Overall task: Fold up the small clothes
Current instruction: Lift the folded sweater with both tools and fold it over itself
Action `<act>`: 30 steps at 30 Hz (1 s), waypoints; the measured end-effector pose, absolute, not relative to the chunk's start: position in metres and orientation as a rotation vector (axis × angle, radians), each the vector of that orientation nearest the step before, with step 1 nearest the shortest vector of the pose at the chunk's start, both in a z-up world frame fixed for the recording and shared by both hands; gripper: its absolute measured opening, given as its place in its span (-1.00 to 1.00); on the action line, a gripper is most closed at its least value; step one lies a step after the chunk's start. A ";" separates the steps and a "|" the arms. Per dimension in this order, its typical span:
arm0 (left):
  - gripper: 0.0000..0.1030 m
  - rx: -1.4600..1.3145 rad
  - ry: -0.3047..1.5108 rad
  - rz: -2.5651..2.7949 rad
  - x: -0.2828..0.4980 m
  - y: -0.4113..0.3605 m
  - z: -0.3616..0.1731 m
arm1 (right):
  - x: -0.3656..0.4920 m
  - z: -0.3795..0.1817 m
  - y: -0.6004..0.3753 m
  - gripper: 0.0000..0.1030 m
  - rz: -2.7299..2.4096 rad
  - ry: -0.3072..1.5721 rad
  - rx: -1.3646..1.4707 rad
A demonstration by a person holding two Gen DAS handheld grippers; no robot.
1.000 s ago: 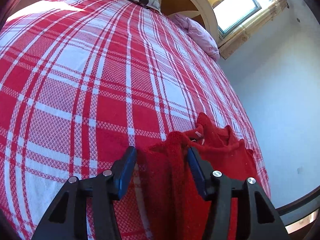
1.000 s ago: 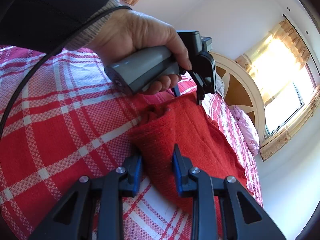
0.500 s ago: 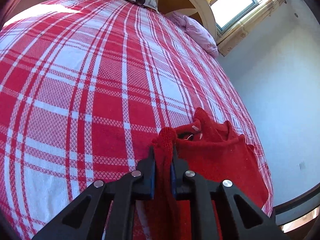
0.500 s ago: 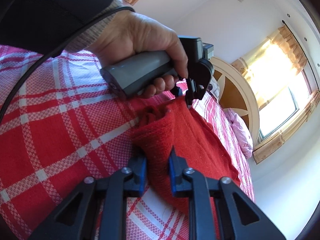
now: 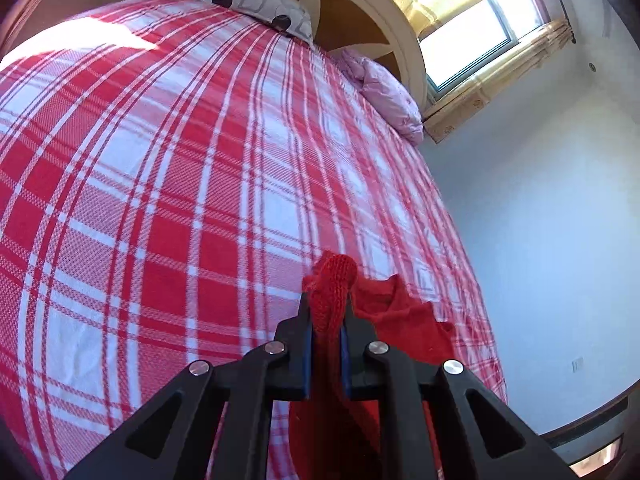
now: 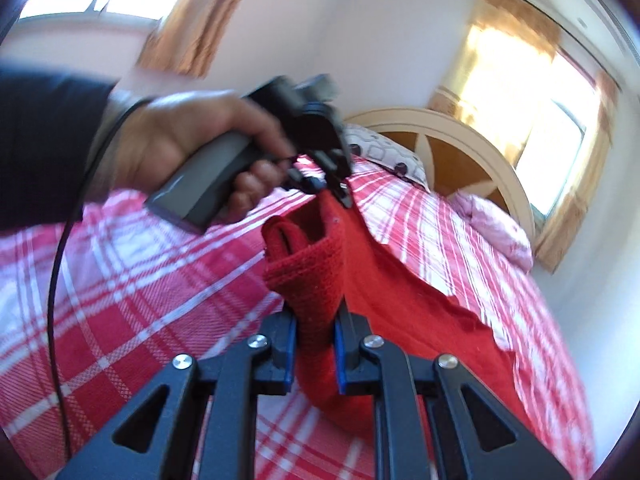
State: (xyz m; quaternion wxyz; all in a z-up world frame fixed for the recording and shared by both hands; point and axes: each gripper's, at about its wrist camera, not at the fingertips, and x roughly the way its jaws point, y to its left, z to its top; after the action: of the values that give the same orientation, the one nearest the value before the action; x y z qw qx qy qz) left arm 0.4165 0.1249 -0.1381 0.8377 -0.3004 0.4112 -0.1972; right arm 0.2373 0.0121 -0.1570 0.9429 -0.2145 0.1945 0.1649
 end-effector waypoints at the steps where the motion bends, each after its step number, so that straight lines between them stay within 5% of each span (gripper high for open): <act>1: -0.81 -0.641 0.865 -0.419 0.416 0.122 -0.135 | 0.239 -0.151 0.004 -0.66 0.334 0.399 -0.406; 14: -0.81 -0.584 0.832 -0.491 0.433 0.028 -0.090 | 0.261 -0.123 -0.095 -0.67 0.274 0.447 -0.041; 30: -0.81 -0.437 0.939 -0.551 0.458 -0.092 -0.107 | 0.260 -0.143 -0.189 -0.68 0.195 0.518 0.260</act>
State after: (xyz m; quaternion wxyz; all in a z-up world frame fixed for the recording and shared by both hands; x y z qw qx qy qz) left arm 0.4575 -0.0915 -0.1069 0.8328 -0.2064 0.4431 -0.2599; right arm 0.2605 -0.1888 -0.1428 0.9536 0.1280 0.2549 0.0961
